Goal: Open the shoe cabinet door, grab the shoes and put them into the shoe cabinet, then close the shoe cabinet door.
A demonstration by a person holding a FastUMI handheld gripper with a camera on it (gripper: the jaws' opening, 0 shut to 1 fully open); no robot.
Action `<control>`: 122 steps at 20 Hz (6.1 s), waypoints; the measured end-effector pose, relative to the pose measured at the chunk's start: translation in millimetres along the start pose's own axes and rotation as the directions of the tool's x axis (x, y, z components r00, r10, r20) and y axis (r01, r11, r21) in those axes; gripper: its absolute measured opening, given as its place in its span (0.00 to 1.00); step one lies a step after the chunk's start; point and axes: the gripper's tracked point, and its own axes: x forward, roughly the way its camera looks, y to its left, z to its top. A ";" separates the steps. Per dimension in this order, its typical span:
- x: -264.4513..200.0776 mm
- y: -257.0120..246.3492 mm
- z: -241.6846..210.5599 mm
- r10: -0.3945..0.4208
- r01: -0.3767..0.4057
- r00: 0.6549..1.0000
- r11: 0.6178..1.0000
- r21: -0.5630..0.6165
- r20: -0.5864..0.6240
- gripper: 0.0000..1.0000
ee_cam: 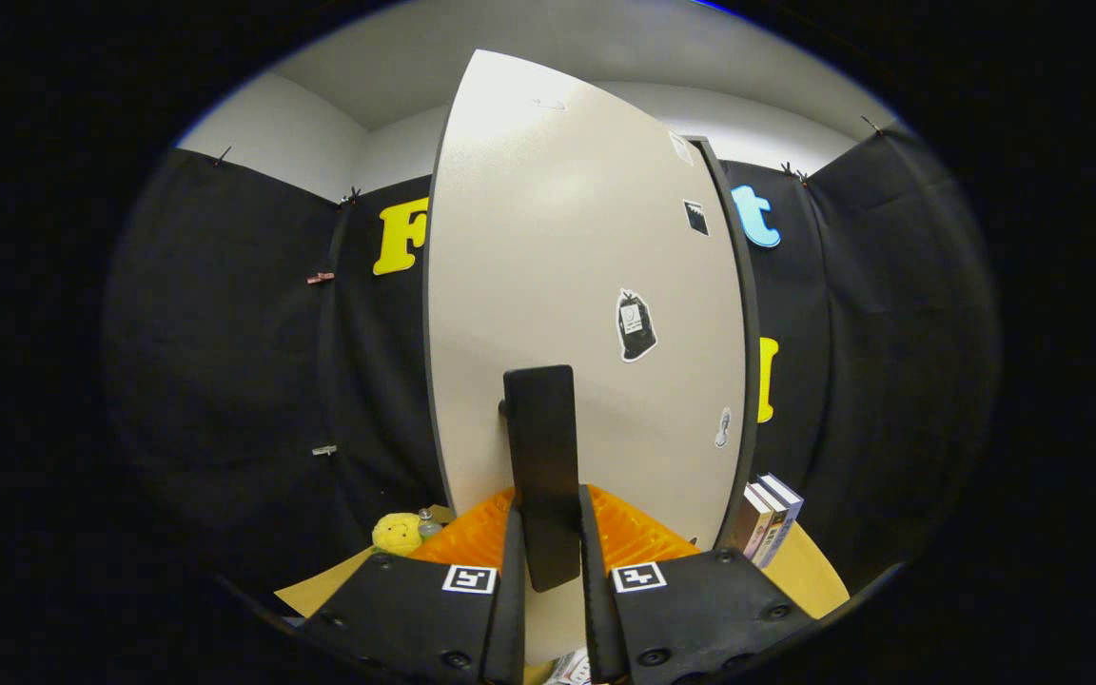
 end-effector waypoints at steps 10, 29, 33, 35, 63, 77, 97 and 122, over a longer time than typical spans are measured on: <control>-35.9 -48.5 12.6 -0.012 0.012 1.000 1.000 -0.013 0.008 0.29; -74.6 -140.9 27.4 -0.200 0.198 0.979 0.979 0.049 0.039 0.24; -86.9 -157.9 33.3 -0.226 0.224 0.972 0.974 0.042 0.056 0.24; -93.6 -165.4 36.6 -0.243 0.240 0.968 0.970 0.041 0.067 0.24; -81.3 -17.4 -60.7 -0.018 0.018 0.997 1.000 0.004 -0.077 0.24; -36.5 14.5 -302.4 -0.262 0.299 0.868 0.954 0.024 -0.423 0.24; -39.3 -7.3 -475.7 -0.311 0.411 0.688 0.912 -0.001 -0.655 0.24; -9.9 -14.1 -482.6 -0.276 0.330 0.745 0.944 -0.023 -0.608 0.05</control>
